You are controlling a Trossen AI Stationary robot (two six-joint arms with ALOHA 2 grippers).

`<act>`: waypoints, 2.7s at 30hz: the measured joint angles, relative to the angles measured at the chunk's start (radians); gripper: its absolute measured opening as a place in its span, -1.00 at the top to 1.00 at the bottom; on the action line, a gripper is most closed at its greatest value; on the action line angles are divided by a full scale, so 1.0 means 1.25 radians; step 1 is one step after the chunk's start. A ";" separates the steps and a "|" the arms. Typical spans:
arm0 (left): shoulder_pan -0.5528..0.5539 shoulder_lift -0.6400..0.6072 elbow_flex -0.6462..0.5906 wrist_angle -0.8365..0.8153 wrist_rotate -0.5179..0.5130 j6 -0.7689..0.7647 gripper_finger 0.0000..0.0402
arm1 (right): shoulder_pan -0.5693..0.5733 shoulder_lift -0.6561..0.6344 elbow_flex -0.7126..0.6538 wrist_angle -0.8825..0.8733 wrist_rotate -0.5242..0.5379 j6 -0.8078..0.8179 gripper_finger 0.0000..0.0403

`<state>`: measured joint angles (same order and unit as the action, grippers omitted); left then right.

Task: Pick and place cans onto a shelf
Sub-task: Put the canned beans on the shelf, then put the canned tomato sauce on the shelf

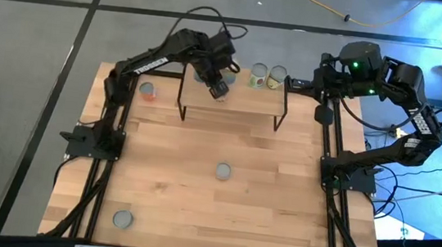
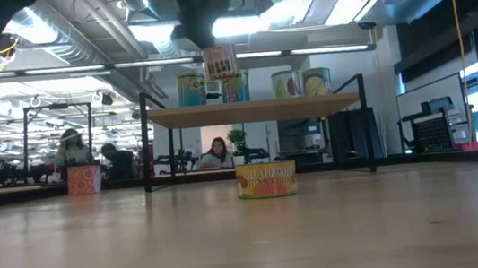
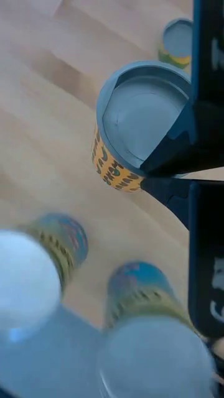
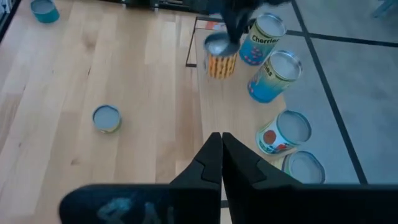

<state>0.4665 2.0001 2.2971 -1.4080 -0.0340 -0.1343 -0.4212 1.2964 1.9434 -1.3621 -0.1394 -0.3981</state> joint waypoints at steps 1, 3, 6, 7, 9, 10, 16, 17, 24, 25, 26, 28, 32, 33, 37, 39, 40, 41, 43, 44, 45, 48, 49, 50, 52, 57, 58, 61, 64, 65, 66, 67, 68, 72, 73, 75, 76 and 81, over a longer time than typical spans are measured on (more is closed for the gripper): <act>0.000 0.009 0.000 0.004 0.008 0.008 1.00 | 0.000 0.000 0.000 0.001 0.000 0.000 0.98; 0.000 0.025 0.000 0.012 0.015 0.019 1.00 | 0.000 0.000 0.000 0.003 0.000 0.000 0.98; -0.006 0.050 0.000 0.025 0.010 0.032 1.00 | 0.000 0.000 0.000 0.002 0.000 0.000 0.98; -0.007 0.058 0.000 0.028 0.005 0.032 1.00 | 0.000 0.000 0.000 0.002 0.000 0.000 0.98; -0.009 0.070 0.000 0.036 -0.002 0.039 1.00 | 0.000 0.000 0.000 0.002 0.000 0.000 0.98; -0.011 0.077 0.000 0.035 -0.003 0.048 1.00 | 0.000 0.000 0.000 0.003 0.000 0.000 0.98; -0.022 0.106 0.000 0.040 -0.012 0.084 1.00 | 0.000 0.000 0.000 0.004 0.000 0.000 0.98; -0.024 0.108 0.000 0.043 -0.024 0.090 0.99 | 0.000 0.000 0.000 0.004 0.000 0.000 0.98; -0.029 0.107 0.000 0.062 -0.102 0.113 0.89 | 0.000 0.000 0.000 0.005 0.000 0.000 0.98; -0.029 0.107 0.000 0.062 -0.108 0.116 0.90 | 0.000 0.000 0.000 0.005 0.000 0.000 0.98; -0.029 0.107 0.000 0.062 -0.109 0.116 0.91 | 0.000 0.000 0.000 0.006 0.000 0.000 0.98; -0.029 0.107 0.000 0.062 -0.109 0.116 0.93 | 0.000 0.000 0.000 0.006 0.000 0.000 0.98; -0.030 0.106 0.000 0.064 -0.108 0.116 0.94 | 0.000 0.000 0.000 0.006 0.000 0.001 0.98; -0.030 0.106 0.000 0.066 -0.108 0.116 0.93 | 0.000 0.000 0.000 0.006 0.000 0.001 0.98; -0.030 0.106 0.000 0.074 -0.114 0.116 0.86 | 0.000 0.000 0.000 0.008 0.000 0.001 0.98; -0.030 0.106 0.000 0.078 -0.115 0.116 0.80 | 0.000 0.000 0.000 0.008 0.000 0.001 0.98; -0.030 0.106 0.000 0.078 -0.115 0.116 0.78 | 0.000 0.000 0.000 0.008 0.000 0.001 0.98; -0.030 0.106 0.000 0.079 -0.115 0.116 0.76 | 0.000 0.000 0.000 0.008 0.000 0.001 0.98; -0.030 0.106 0.000 0.081 -0.115 0.116 0.73 | 0.000 0.000 0.000 0.008 0.000 0.005 0.98; -0.030 0.106 0.000 0.081 -0.115 0.116 0.72 | 0.000 0.000 0.000 0.008 0.000 0.008 0.98; -0.031 0.106 0.000 0.081 -0.115 0.116 0.71 | 0.000 0.000 0.000 0.008 0.000 0.011 0.98; -0.031 0.106 0.016 0.071 -0.105 0.091 0.72 | 0.000 0.000 0.000 0.008 0.000 0.019 0.98; -0.034 0.106 0.027 0.072 -0.102 0.087 0.73 | 0.000 0.000 0.000 0.008 0.000 0.020 0.98; -0.035 0.106 0.040 0.071 -0.099 0.088 0.73 | 0.000 0.000 0.000 0.008 0.000 0.020 0.98; -0.044 0.092 0.042 0.079 -0.100 0.094 0.73 | 0.000 0.000 0.000 0.007 -0.001 0.020 0.98; -0.071 0.031 0.047 0.054 -0.109 0.080 0.73 | 0.000 0.000 0.000 0.007 -0.001 0.020 0.98; -0.076 0.018 0.047 0.052 -0.110 0.065 0.73 | 0.000 0.000 0.000 0.007 -0.001 0.020 0.98; -0.083 -0.023 0.047 0.027 -0.130 0.014 0.73 | 0.000 0.000 0.000 0.007 -0.001 0.020 0.98; -0.090 -0.067 0.047 -0.006 -0.207 -0.031 0.73 | 0.000 0.000 0.000 0.008 0.000 0.020 0.98; -0.090 -0.079 0.047 -0.025 -0.247 -0.049 0.73 | 0.000 0.000 0.000 0.008 0.000 0.020 0.98; -0.090 -0.090 0.048 -0.035 -0.292 -0.072 0.73 | 0.000 0.000 0.000 0.008 0.000 0.020 0.98; -0.089 -0.102 0.048 -0.050 -0.327 -0.101 0.73 | 0.000 0.000 0.000 0.009 0.000 0.020 0.98; -0.083 -0.114 0.047 -0.072 -0.353 -0.133 0.73 | 0.000 0.000 0.000 0.009 0.000 0.020 0.98; -0.050 -0.162 0.048 -0.136 -0.373 -0.279 0.73 | 0.000 0.000 0.000 0.012 0.009 0.019 0.98; -0.035 -0.171 0.045 -0.134 -0.359 -0.307 0.73 | 0.000 0.000 0.000 0.014 0.012 0.019 0.98; -0.006 -0.186 0.038 -0.132 -0.325 -0.343 0.73 | 0.000 0.000 0.000 0.016 0.018 0.019 0.98; 0.009 -0.189 0.038 -0.133 -0.309 -0.364 0.73 | 0.000 0.000 0.000 0.016 0.019 0.019 0.98; 0.098 -0.188 0.038 -0.131 -0.240 -0.412 0.73 | 0.000 0.000 0.000 0.018 0.020 0.032 0.98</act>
<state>0.5896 1.7653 2.3444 -1.5714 -0.3343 -0.6488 -0.4210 1.2961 1.9438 -1.3391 -0.1139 -0.3575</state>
